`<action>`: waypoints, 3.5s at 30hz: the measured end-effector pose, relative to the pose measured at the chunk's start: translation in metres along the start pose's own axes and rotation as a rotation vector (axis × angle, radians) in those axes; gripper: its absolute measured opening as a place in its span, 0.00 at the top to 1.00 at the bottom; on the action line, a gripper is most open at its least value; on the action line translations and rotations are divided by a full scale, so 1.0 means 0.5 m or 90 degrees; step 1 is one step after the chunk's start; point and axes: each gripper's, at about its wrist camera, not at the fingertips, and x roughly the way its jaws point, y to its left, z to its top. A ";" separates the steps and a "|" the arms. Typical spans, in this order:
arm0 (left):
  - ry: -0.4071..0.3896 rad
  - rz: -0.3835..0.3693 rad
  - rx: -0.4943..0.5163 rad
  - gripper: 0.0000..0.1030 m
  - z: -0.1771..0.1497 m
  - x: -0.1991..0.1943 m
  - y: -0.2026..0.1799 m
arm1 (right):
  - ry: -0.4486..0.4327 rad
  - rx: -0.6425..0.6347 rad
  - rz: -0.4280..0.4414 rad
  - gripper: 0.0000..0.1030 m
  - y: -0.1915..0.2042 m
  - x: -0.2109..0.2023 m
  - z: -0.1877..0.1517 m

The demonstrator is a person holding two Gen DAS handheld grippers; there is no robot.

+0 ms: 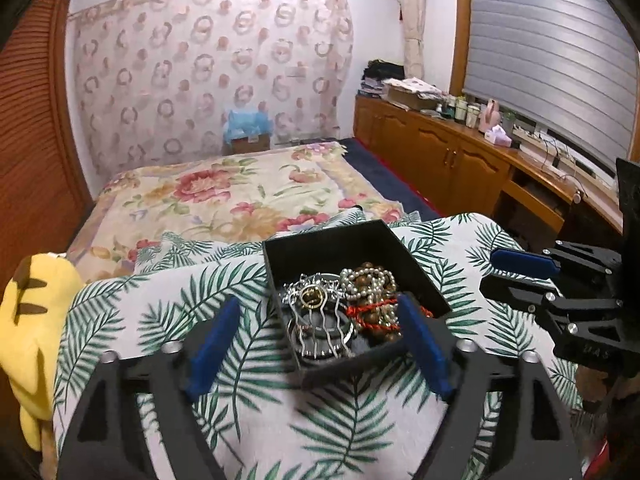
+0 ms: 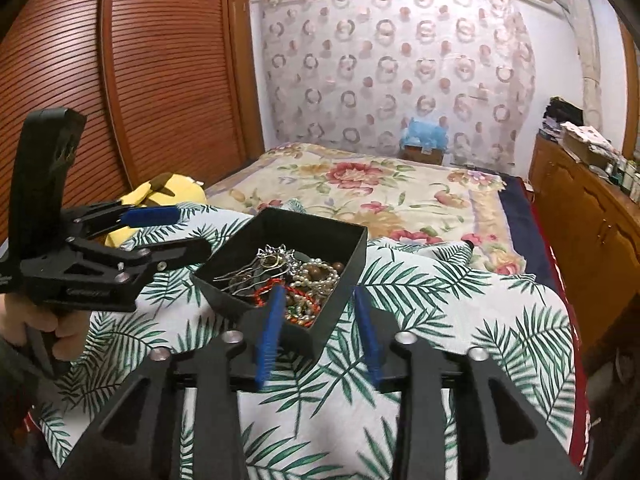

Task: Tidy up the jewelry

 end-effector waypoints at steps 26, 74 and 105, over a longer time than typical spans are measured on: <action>-0.076 0.111 -0.019 0.07 -0.075 -0.239 -0.042 | -0.128 0.066 -0.096 0.03 0.081 -0.216 -0.044; -0.106 0.117 -0.035 0.07 -0.100 -0.303 -0.037 | -0.144 0.076 -0.124 0.03 0.100 -0.267 -0.065; -0.110 0.118 -0.034 0.07 -0.101 -0.306 -0.042 | -0.147 0.075 -0.122 0.03 0.103 -0.261 -0.074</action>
